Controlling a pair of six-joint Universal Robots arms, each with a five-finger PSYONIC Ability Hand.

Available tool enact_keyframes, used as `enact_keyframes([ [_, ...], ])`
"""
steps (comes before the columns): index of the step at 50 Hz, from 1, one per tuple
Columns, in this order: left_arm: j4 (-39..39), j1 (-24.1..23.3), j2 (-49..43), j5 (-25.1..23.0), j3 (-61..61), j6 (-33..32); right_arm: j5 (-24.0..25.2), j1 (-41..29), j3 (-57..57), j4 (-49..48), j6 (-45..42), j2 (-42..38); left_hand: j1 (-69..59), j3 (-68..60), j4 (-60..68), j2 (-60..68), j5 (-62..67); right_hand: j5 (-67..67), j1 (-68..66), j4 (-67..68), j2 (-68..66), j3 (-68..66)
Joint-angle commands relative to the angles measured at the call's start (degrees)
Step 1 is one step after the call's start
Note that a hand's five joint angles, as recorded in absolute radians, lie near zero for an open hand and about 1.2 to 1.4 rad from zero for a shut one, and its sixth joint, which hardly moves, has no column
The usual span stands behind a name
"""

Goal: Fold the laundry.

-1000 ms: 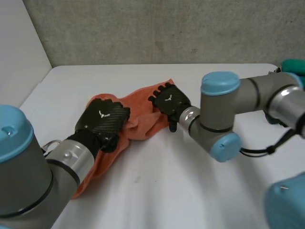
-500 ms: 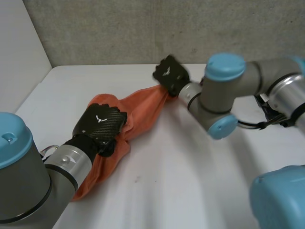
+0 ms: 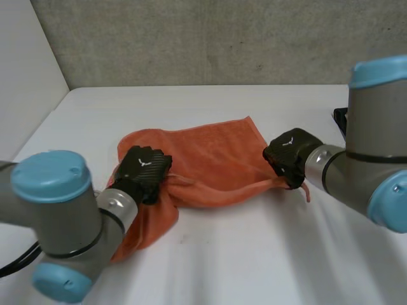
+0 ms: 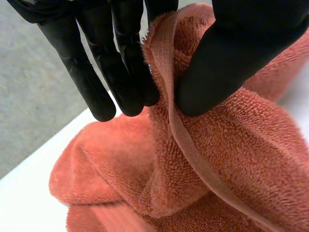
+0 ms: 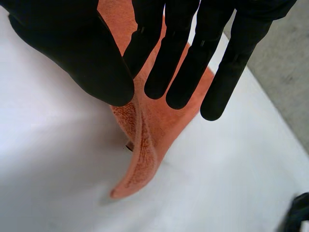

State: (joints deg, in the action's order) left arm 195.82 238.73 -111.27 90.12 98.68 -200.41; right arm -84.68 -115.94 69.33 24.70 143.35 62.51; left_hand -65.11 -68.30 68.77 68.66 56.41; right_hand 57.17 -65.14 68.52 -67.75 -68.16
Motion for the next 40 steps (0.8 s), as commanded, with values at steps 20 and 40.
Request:
enact_keyframes([
  [20,-7.03,3.4,19.59,0.94,11.26,1.68,-3.83,0.01,6.08,-21.97,10.64,-7.05,50.36,53.55,-54.02,-53.91,-51.67,12.83,-14.86,11.48,-12.25,-11.84],
  [40,-15.21,14.48,20.14,-4.16,24.8,6.08,-4.71,1.07,6.43,-23.12,10.64,-8.02,40.09,43.28,-43.75,-43.64,-41.39,12.83,-14.86,11.48,-12.25,-11.84],
])
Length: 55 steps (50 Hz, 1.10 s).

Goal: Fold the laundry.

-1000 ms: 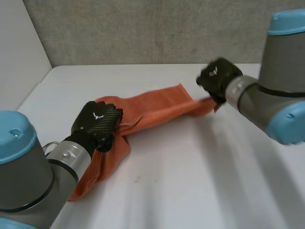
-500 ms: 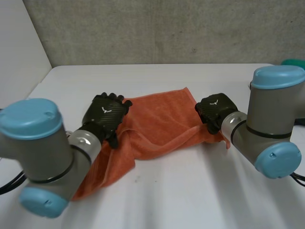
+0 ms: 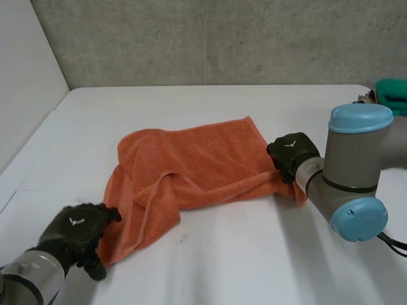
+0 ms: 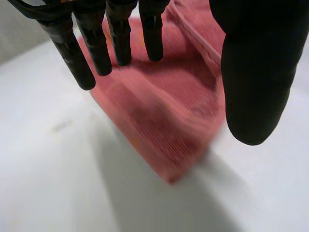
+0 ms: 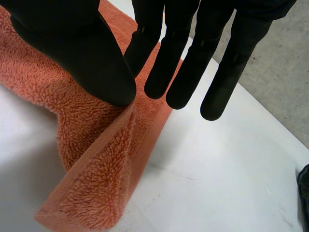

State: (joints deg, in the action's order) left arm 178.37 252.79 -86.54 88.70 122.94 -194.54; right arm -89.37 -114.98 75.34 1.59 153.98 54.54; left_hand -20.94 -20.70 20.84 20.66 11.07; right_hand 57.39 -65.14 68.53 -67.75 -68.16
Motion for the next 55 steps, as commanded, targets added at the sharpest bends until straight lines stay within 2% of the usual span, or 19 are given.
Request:
enact_keyframes([
  [1,3.29,0.34,-5.91,-3.27,0.38,0.48,-0.01,0.1,0.5,-0.01,0.0,-0.05,-4.74,-4.99,4.84,5.02,4.61,12.61,-14.86,11.47,-12.25,-11.84],
  [17,10.33,-0.37,-16.02,-3.45,-2.7,1.27,-0.01,0.37,2.09,-0.72,0.0,0.12,-24.74,-24.99,24.84,25.02,24.61,12.61,-14.86,11.47,-12.25,-11.84],
  [19,10.77,-0.46,-16.55,-3.27,-3.05,1.27,-0.01,0.37,2.26,-0.98,0.0,0.21,-33.46,-33.71,33.56,33.74,33.33,12.61,-14.86,11.47,-12.25,-11.84],
  [20,11.47,-0.46,-16.73,-3.1,-3.4,1.27,-0.01,0.37,2.35,-1.07,0.0,0.21,-47.84,-48.08,47.93,48.12,47.71,12.61,-14.86,11.47,-12.25,-11.84],
  [21,12.17,-0.46,-16.73,-2.92,-3.58,1.27,-0.01,0.37,2.52,-1.07,0.0,0.21,-56.97,-57.22,57.07,57.25,56.84,12.61,-14.86,11.47,-12.25,-11.84],
  [22,12.79,-0.37,-16.64,-2.83,-3.67,1.18,-0.01,0.37,2.7,-1.07,0.0,0.3,-59.04,-59.28,59.14,59.32,58.91,12.61,-14.86,11.47,-12.25,-11.84],
  [26,17.1,-0.19,-15.76,-1.34,-4.28,0.92,-0.1,0.37,3.32,-0.98,-0.17,1.0,-59.06,-59.3,59.16,59.34,58.93,12.61,-14.86,11.47,-12.25,-11.84],
  [30,18.51,0.33,-11.65,2.26,-5.69,0.74,-0.1,0.45,4.11,0.68,-1.66,3.37,-59.06,-59.3,59.16,59.34,58.93,12.61,-14.86,11.47,-12.25,-11.84],
  [34,18.33,1.74,-2.16,3.41,-6.74,0.13,0.07,2.64,6.21,6.04,-7.98,11.27,-59.06,-59.3,59.16,59.34,58.93,12.61,-14.86,11.47,-12.25,-11.84],
  [35,18.33,2.26,0.03,3.32,-7.0,-0.05,0.07,4.39,7.0,8.4,-12.0,14.85,-59.06,-59.3,59.16,59.34,58.93,12.61,-14.86,11.47,-12.25,-11.84],
  [39,18.25,5.43,10.15,1.48,-8.32,-1.28,-0.1,7.48,7.28,14.38,-20.71,23.56,-59.06,-59.3,59.16,59.34,58.93,12.61,-14.86,11.47,-12.25,-11.84],
  [43,16.93,8.5,17.97,-3.87,-10.17,-3.56,-0.19,7.75,5.52,17.03,-24.16,31.73,-59.06,-59.3,59.16,59.34,58.93,12.61,-14.86,11.47,-12.25,-11.84],
  [45,15.88,10.0,20.53,-8.18,-11.22,-4.35,-0.37,7.75,4.12,17.74,-24.17,33.95,-59.06,-59.3,59.16,59.34,58.93,12.61,-14.86,11.47,-12.25,-11.84],
  [49,15.08,12.98,19.31,-12.58,-12.63,-4.71,0.07,8.27,2.18,18.97,-24.34,36.34,-59.06,-59.3,59.16,59.34,58.93,12.61,-14.86,11.47,-12.25,-11.84],
  [53,15.17,15.71,14.04,-12.76,-12.9,-4.88,0.69,9.77,2.35,21.34,-24.34,35.46,-59.06,-59.3,59.16,59.34,58.93,12.61,-14.86,11.47,-12.25,-11.84],
  [55,15.17,15.72,9.05,-12.68,-13.25,-5.32,0.78,10.21,2.35,21.78,-24.52,32.39,-59.06,-59.3,59.16,59.34,58.93,12.61,-14.86,11.47,-12.25,-11.84],
])
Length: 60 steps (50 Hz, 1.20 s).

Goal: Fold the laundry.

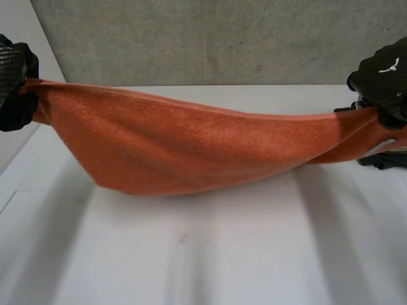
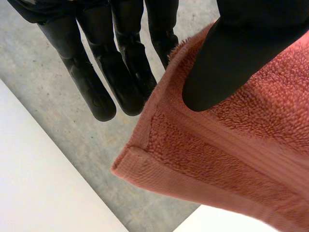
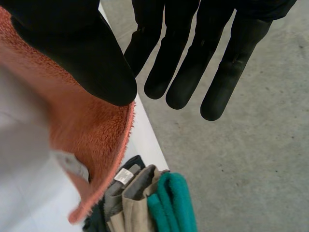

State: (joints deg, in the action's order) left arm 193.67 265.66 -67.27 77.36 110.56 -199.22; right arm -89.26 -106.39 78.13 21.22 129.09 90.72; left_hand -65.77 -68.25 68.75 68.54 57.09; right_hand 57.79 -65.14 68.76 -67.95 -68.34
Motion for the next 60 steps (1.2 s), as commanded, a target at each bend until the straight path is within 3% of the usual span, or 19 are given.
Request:
enact_keyframes([
  [1,-0.05,2.85,-11.99,-1.34,-1.04,-0.9,0.58,1.63,-0.69,2.16,0.29,-5.45,-14.23,-11.75,11.25,11.46,12.91,12.21,-14.86,11.24,-12.05,-11.66],
  [10,1.62,0.48,-33.87,-0.11,-10.52,-8.55,-0.56,1.45,-14.2,1.2,2.21,-26.09,-14.23,-11.75,11.25,11.46,12.91,12.21,-14.86,11.24,-12.05,-11.66],
  [13,2.85,-2.77,-41.61,3.84,-19.65,-9.43,-1.79,1.36,-21.15,0.05,4.32,-30.94,-14.23,-11.75,11.25,11.46,12.91,12.21,-14.86,11.24,-12.05,-11.66],
  [17,4.52,-6.38,-48.12,10.52,-35.03,-8.91,-5.38,1.1,-39.04,-6.42,9.32,-38.41,-14.23,-11.75,11.25,11.46,12.91,12.21,-14.86,11.24,-12.05,-11.66],
  [22,15.46,-7.52,-51.03,13.6,-53.56,-8.03,-7.5,1.1,-52.45,-19.79,13.11,-40.8,-14.23,-11.75,11.25,11.46,12.91,12.21,-14.86,11.24,-12.05,-11.66],
  [26,24.62,-7.52,-50.94,15.26,-59.04,-4.7,-7.94,1.1,-52.82,-32.8,14.09,-38.96,-14.23,-11.75,11.25,11.46,12.91,12.21,-14.86,11.24,-12.05,-11.66],
  [29,26.23,-7.0,-51.03,17.11,-60.72,-2.06,-7.6,1.19,-50.11,-38.6,13.82,-36.33,-14.23,-11.75,11.25,11.46,12.91,12.21,-14.86,11.24,-12.05,-11.66],
  [34,22.29,-7.17,-51.91,17.56,-58.1,-1.08,-7.42,1.01,-44.83,-38.36,13.82,-34.56,-14.23,-11.75,11.25,11.46,12.91,12.21,-14.86,11.24,-12.05,-11.66],
  [39,19.46,-7.26,-50.94,16.68,-47.29,0.14,-5.93,0.31,-37.62,-33.09,14.35,-34.82,-14.23,-11.75,11.25,11.46,12.91,11.93,-14.59,10.96,-11.77,-11.39],
  [40,19.46,-7.26,-50.68,16.42,-45.71,0.58,-4.88,0.05,-35.26,-31.43,14.44,-35.0,-14.23,-11.75,11.25,11.46,12.91,-12.72,10.06,-13.69,12.88,13.26],
  [42,19.55,-7.52,-48.75,15.36,-41.31,2.08,-3.73,-0.31,-33.31,-29.93,14.52,-35.35,-14.23,-11.75,11.25,11.46,12.91,-47.27,44.62,-48.24,47.43,47.82],
  [43,19.55,-7.61,-47.87,14.93,-40.17,2.43,-2.68,-0.66,-32.09,-29.14,14.61,-35.87,-14.23,-11.75,11.25,11.46,12.91,-57.79,55.14,-58.76,57.95,58.34],
  [50,20.52,-7.96,-38.04,9.22,-29.36,3.31,2.51,-2.06,-31.9,-26.32,15.58,-38.95,-14.23,-11.75,11.25,11.46,12.91,-57.79,55.14,-58.76,57.95,58.34],
  [60,20.78,-9.81,-19.05,-0.98,-13.1,3.4,18.24,-6.72,-40.77,-20.52,15.84,-46.5,-14.23,-11.75,11.25,11.46,12.91,-57.79,55.14,-58.76,57.95,58.34],
])
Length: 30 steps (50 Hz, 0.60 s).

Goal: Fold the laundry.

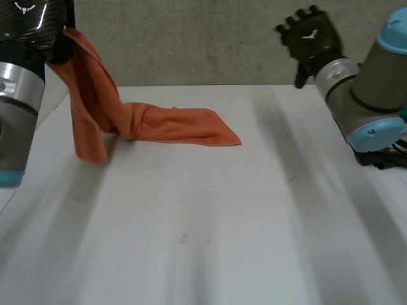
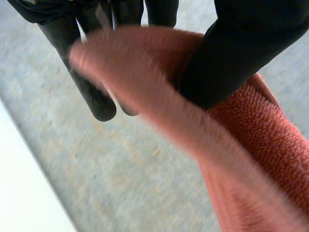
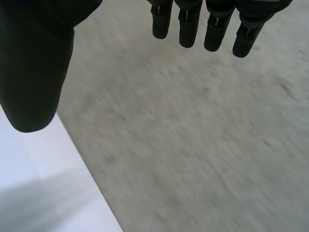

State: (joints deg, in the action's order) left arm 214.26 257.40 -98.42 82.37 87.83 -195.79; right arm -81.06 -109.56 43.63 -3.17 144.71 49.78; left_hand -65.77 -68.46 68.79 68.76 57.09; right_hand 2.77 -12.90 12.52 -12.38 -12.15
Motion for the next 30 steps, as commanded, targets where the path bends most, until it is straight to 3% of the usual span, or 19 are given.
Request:
enact_keyframes([
  [1,0.19,-1.81,13.5,-6.43,10.6,-0.03,11.09,-4.25,-7.14,4.66,0.39,-6.53,-14.23,-11.54,11.21,11.24,12.91,-2.77,2.9,-2.52,2.38,2.15],
  [6,0.19,-3.39,21.07,-7.13,15.09,0.05,14.17,-11.62,-12.59,9.4,2.58,-14.34,-14.23,-11.54,11.21,11.24,12.91,-2.77,2.9,-2.52,2.38,2.15],
  [13,0.1,-4.54,27.4,-7.05,17.73,0.67,13.65,-19.72,-15.67,9.5,5.58,-22.7,-14.23,-11.54,11.21,11.24,12.91,-2.77,2.9,-2.52,2.38,2.15],
  [21,-0.51,-4.54,28.2,-6.96,18.96,3.3,5.57,-23.68,-24.72,8.36,8.74,-31.76,-14.23,-11.54,11.21,11.24,12.91,-2.77,2.9,-2.52,2.38,2.15],
  [26,0.19,-4.36,28.02,-7.22,20.28,4.01,-0.05,-23.68,-28.15,6.52,10.94,-32.47,-14.23,-11.54,11.21,11.24,12.91,67.08,-66.96,67.33,-67.48,-67.7],
  [29,0.19,-3.92,27.93,-7.13,20.37,4.1,-3.04,-23.6,-28.51,5.02,11.03,-31.68,-14.23,-11.54,11.21,11.24,12.91,67.23,-67.1,67.48,-67.62,-67.85],
  [30,0.37,-3.75,27.85,-7.13,20.28,4.18,-6.27,-23.07,-28.77,4.06,11.03,-30.55,-14.23,-11.54,11.21,11.24,12.91,67.23,-67.1,67.48,-67.62,-67.85],
])
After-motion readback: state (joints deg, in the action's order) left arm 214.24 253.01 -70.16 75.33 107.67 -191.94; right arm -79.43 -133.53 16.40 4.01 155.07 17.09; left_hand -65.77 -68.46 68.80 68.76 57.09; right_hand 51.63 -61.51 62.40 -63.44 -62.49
